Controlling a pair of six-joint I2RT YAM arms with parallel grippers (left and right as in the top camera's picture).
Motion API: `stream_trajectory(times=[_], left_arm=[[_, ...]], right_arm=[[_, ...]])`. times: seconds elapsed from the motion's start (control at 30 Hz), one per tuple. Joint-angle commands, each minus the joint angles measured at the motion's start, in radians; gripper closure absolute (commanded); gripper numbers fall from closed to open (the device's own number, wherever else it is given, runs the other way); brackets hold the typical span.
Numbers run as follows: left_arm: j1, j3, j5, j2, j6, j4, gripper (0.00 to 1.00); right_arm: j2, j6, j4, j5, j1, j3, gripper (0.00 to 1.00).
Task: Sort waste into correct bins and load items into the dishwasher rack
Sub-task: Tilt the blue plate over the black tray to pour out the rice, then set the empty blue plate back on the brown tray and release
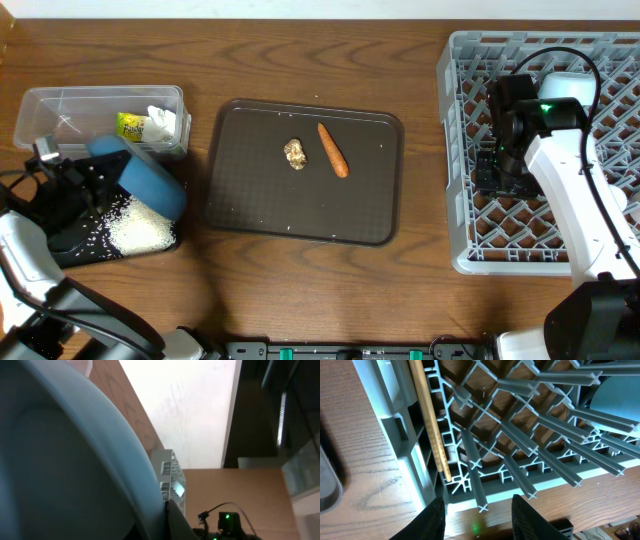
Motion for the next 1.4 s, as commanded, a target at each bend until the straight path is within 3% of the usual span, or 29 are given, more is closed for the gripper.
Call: stream_trajectory(times=[0.0,0.2,0.4,0.63,0.87,1.2,1.33,1.37], left_arm=[[-0.053,0.002,-0.018,-0.092,0.014,-0.003,0.94],[-0.242,0.002,-0.18,-0.238,-0.029,-0.04,0.94],[-0.556,0.002,-0.345,-0.318,-0.108,-0.01,0.94],[-0.98,0.002,-0.677,-0.271,-0.275,0.171,0.94],[-1.322,0.002,-0.961,-0.102,-0.322,0.275,0.94],[-1.509,0.002,-1.006,0.113,-0.329,0.396,0.93],[-1.513,0.01,-1.005,0.103,-0.328,0.401,0.83],[-1.51,0.013,-1.006,0.095,-0.328,0.399,0.74]], right_arm=[[-0.017,-0.012,-0.004,0.013,-0.012,0.006,0.62],[-0.017,-0.012,-0.004,0.013,-0.012,0.006,0.61],[-0.017,-0.012,-0.009,0.008,-0.011,0.006,0.61],[-0.017,-0.013,-0.013,-0.029,-0.011,0.006,0.61],[-0.017,-0.016,-0.016,-0.055,-0.01,0.006,0.61],[-0.017,-0.017,-0.014,-0.055,-0.01,0.006,0.61],[-0.017,-0.023,-0.009,-0.055,-0.01,0.006,0.6],[-0.017,-0.024,-0.008,-0.055,-0.01,0.006,0.6]])
